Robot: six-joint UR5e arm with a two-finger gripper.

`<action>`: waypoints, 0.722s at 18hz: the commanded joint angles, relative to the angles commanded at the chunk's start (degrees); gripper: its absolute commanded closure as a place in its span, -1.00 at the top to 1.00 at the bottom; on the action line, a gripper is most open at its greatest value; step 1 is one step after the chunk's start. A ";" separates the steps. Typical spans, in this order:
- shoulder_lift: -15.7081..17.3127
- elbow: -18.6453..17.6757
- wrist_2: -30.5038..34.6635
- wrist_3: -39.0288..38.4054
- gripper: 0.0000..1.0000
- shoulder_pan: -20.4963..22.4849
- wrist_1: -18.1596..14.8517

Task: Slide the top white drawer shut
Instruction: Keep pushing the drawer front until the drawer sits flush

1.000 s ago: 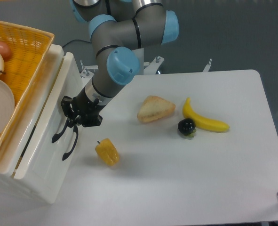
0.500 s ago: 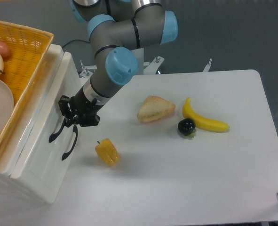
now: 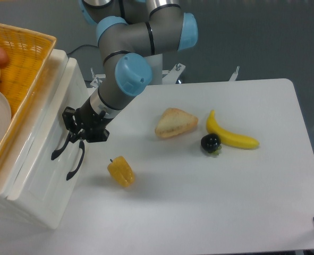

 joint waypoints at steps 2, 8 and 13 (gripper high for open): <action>-0.09 -0.09 0.00 -0.44 -0.69 -0.01 0.18; -0.09 -0.09 0.00 -0.79 -0.69 -0.09 0.44; -0.18 0.00 0.00 -0.88 -0.68 -0.09 0.53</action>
